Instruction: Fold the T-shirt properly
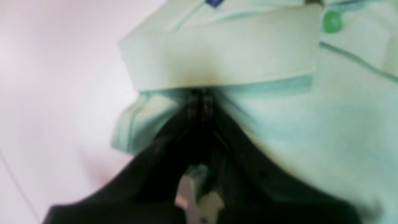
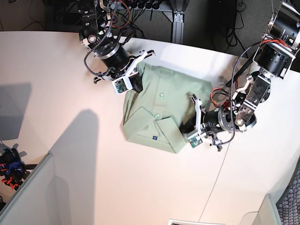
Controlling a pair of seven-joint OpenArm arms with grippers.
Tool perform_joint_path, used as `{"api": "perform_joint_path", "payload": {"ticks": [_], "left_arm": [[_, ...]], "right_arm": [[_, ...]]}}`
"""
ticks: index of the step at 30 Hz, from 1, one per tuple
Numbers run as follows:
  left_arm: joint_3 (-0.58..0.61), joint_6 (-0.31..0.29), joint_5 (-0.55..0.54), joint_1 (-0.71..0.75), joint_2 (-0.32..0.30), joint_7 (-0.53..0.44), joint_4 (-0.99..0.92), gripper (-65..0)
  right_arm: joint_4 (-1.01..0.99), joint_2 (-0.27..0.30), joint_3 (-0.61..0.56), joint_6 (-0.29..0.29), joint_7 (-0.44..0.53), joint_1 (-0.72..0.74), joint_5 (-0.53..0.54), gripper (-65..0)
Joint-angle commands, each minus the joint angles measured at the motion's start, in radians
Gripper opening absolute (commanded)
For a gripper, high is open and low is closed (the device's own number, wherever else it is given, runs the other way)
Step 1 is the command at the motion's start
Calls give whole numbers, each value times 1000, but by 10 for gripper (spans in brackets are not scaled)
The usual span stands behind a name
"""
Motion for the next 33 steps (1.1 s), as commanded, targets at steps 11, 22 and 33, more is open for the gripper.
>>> {"api": "perform_joint_path", "payload": {"ticks": [11,22,33], "left_arm": [[-287,-60,-251,271,-125,154,453,-650],[-697,-117,-553,802,-185,312,752,-650],[-799,-117,-531,1323,-185,343,785,-650]], "right_arm": [[194,51,300,3,-117,-17,180,-650],[366,95,473,3,-236,-354,477,-650],[351,95,452,5,-290,-752,536,-650]]}}
